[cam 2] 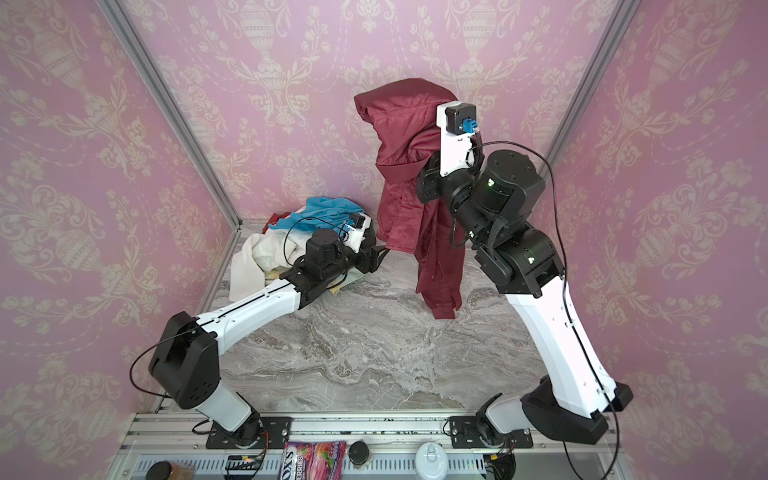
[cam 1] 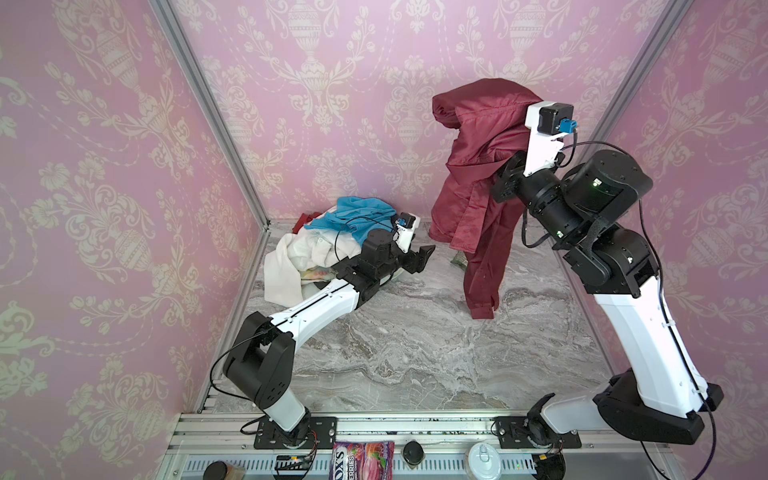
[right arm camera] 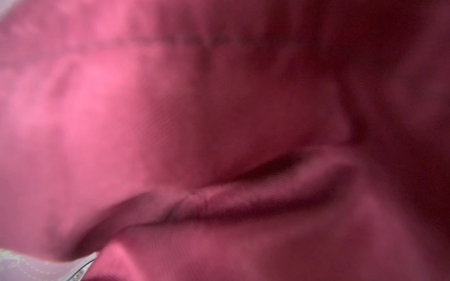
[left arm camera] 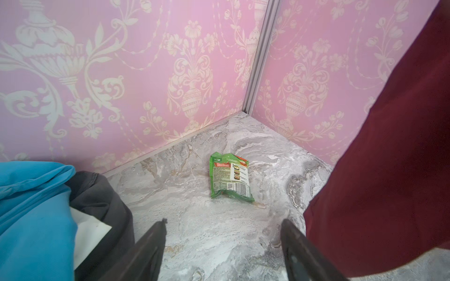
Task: Pick out a specific cloth from the pile
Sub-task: 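Carry the maroon shirt off with the right gripper while the left draws back, then lower the maroon shirt onto the table nearer the robot with the right gripper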
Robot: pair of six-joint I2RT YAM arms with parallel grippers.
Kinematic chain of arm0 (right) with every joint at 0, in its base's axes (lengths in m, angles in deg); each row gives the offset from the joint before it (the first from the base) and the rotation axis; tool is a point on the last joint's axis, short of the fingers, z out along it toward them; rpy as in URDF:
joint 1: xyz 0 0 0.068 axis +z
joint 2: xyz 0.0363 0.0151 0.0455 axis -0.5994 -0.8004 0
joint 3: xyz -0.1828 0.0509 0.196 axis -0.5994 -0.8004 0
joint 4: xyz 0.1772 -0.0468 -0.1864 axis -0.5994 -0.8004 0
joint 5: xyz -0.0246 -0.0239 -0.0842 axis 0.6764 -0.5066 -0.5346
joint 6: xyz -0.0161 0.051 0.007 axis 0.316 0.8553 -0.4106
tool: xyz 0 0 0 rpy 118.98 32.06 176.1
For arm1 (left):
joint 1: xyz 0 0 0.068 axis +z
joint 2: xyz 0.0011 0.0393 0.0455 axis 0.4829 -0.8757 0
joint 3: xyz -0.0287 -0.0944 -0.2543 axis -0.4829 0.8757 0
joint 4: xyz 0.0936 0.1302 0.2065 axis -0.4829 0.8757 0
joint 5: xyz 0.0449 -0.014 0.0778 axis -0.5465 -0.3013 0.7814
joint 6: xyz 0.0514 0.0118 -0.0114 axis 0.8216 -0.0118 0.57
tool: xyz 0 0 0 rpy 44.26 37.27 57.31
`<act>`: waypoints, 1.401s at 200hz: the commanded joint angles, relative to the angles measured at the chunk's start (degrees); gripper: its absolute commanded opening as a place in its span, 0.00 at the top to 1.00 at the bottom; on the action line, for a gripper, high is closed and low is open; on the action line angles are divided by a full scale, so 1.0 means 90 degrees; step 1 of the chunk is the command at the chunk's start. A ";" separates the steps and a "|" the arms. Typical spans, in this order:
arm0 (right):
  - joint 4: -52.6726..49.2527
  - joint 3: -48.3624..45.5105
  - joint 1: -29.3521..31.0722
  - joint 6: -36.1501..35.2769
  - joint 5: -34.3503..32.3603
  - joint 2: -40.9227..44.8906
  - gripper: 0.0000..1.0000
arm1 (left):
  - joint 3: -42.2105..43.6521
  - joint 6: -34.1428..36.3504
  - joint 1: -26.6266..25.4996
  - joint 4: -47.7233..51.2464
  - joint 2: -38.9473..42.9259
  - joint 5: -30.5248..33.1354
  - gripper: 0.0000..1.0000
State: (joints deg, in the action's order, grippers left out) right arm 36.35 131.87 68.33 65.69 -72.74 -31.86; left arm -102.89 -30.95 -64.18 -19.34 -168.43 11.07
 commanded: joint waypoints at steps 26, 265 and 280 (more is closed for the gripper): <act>-0.0548 -0.0618 -0.0749 0.0219 -0.0318 0.0827 1.00 | -0.0393 0.0052 -0.0534 -0.0154 -0.0237 -0.0076 0.25; 0.0997 -0.6776 -0.3688 0.2440 -0.1443 0.3689 1.00 | 0.0171 -0.0083 -0.1037 -0.0057 0.0217 0.0345 0.28; 0.1057 -0.7161 -0.3697 0.2671 -0.1666 0.3865 1.00 | 0.0214 -0.0107 -0.1033 -0.0082 0.0206 0.0391 0.28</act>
State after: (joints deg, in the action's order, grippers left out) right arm 40.54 71.24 35.48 84.57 -83.34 -0.16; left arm -102.30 -31.02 -72.99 -19.27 -168.19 12.80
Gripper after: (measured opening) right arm 0.049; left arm 0.723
